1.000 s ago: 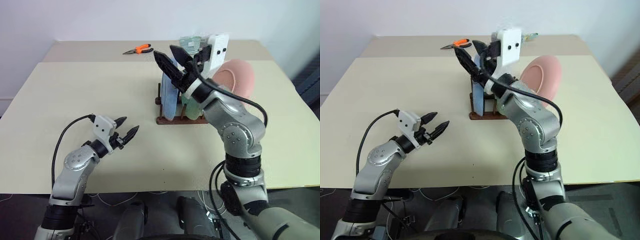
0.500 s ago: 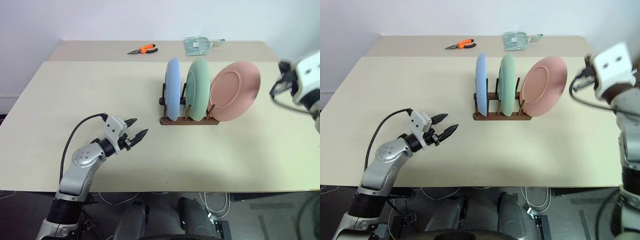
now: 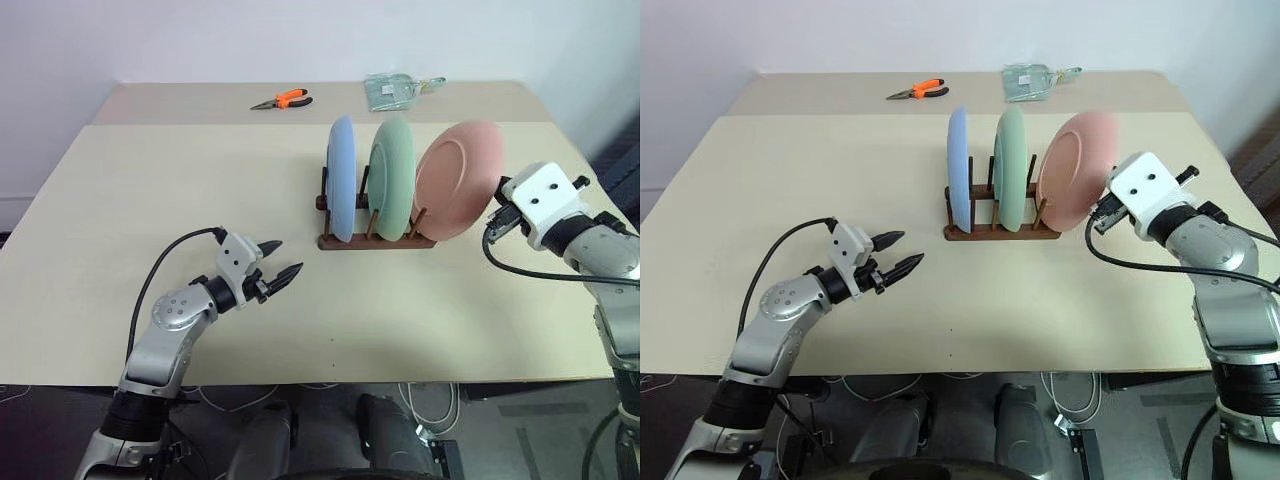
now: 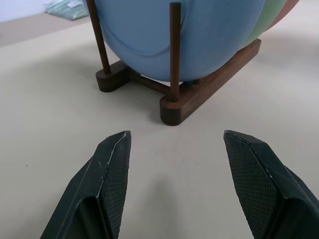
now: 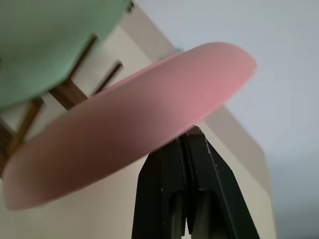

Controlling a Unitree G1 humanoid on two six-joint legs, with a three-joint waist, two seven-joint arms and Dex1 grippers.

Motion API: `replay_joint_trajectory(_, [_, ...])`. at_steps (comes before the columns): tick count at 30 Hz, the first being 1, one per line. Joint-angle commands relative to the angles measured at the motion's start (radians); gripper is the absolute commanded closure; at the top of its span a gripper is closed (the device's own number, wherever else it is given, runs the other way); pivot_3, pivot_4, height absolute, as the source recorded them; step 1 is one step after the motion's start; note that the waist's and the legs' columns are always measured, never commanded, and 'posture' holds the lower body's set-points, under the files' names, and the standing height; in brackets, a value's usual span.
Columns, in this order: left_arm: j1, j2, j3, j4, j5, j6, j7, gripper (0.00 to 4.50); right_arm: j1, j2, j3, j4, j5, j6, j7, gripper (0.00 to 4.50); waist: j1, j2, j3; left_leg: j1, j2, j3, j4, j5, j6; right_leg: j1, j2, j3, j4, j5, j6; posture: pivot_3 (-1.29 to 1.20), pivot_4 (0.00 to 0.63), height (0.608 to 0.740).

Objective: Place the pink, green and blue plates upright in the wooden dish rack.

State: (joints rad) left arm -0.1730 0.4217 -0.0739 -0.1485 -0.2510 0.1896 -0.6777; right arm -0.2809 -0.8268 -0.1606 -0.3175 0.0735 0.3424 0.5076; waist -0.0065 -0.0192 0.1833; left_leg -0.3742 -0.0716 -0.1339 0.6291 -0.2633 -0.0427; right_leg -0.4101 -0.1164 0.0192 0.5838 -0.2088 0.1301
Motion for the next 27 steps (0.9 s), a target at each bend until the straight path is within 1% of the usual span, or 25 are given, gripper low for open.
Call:
replay_joint_trajectory(1, [-0.002,-0.005,0.004,-0.024,0.0,-0.018,0.0,1.47,-0.02,0.012,-0.014,-0.051,0.019,-0.002,0.014,4.47,0.0,0.0,0.0,0.0,0.0,0.0,0.0,0.0,0.0,0.0,0.0,0.0,0.0,0.0,0.0,0.0,0.15,0.74])
replay_joint_trajectory(6, [0.004,-0.015,0.002,-0.027,0.01,-0.018,0.014,1.47,-0.018,0.0,-0.038,0.028,-0.048,-0.025,-0.023,4.47,0.001,0.0,0.0,0.0,0.0,0.0,0.0,0.0,0.0,0.0,0.0,0.0,0.0,0.0,0.0,0.0,0.15,0.74])
replay_joint_trajectory(9, [-0.002,-0.01,0.025,0.001,0.036,-0.034,0.048,1.47,0.006,-0.001,-0.073,0.108,-0.065,-0.057,-0.041,4.47,0.001,0.0,0.0,0.0,0.0,0.0,0.0,0.0,0.0,0.0,0.0,0.0,0.0,0.001,-0.002,0.0,0.15,0.74])
replay_joint_trajectory(12, [-0.014,0.006,0.076,0.072,0.083,-0.065,0.117,1.47,0.047,0.011,-0.109,0.191,-0.063,-0.115,-0.048,4.47,0.003,0.0,0.0,0.001,0.0,0.0,0.0,0.0,0.0,0.0,0.0,0.0,0.0,0.001,-0.002,0.0,0.15,0.74])
replay_joint_trajectory(14, [-0.03,0.018,0.115,0.127,0.114,-0.086,0.175,1.47,0.053,0.029,-0.144,0.253,-0.026,-0.147,-0.042,4.47,0.001,0.0,0.0,0.001,0.0,0.0,0.0,0.0,0.0,0.0,0.0,0.0,0.0,0.001,-0.002,0.0,0.15,0.74])
replay_joint_trajectory(16, [-0.036,0.042,0.179,0.171,0.12,-0.094,0.224,1.47,0.05,0.067,-0.206,0.311,0.063,-0.132,-0.024,4.47,-0.001,0.0,0.0,0.001,0.0,0.0,0.0,0.0,0.0,0.001,0.0,0.0,0.0,0.001,-0.002,0.0,0.15,0.74])
replay_joint_trajectory(18, [-0.029,0.061,0.213,0.186,0.113,-0.105,0.229,1.47,0.046,0.087,-0.234,0.345,0.117,-0.137,0.005,4.47,-0.005,0.0,0.0,0.001,0.0,0.0,0.0,0.0,0.0,0.001,0.0,0.0,0.0,0.003,0.001,0.0,0.15,0.74])
replay_joint_trajectory(23, [0.007,0.076,0.246,0.183,0.099,-0.104,0.225,1.47,0.04,0.115,-0.254,0.421,0.181,-0.156,0.042,4.47,-0.005,0.001,0.0,0.002,0.0,0.0,0.0,0.0,0.0,0.001,0.0,0.0,0.0,0.003,0.001,0.0,0.15,0.74])
replay_joint_trajectory(27, [0.036,0.066,0.237,0.15,0.083,-0.082,0.209,1.47,0.035,0.135,-0.241,0.469,0.223,-0.156,0.081,4.47,-0.003,0.001,0.0,0.001,0.0,0.0,0.0,0.0,0.0,0.001,0.0,0.0,0.0,0.003,0.001,0.0,0.15,0.74])
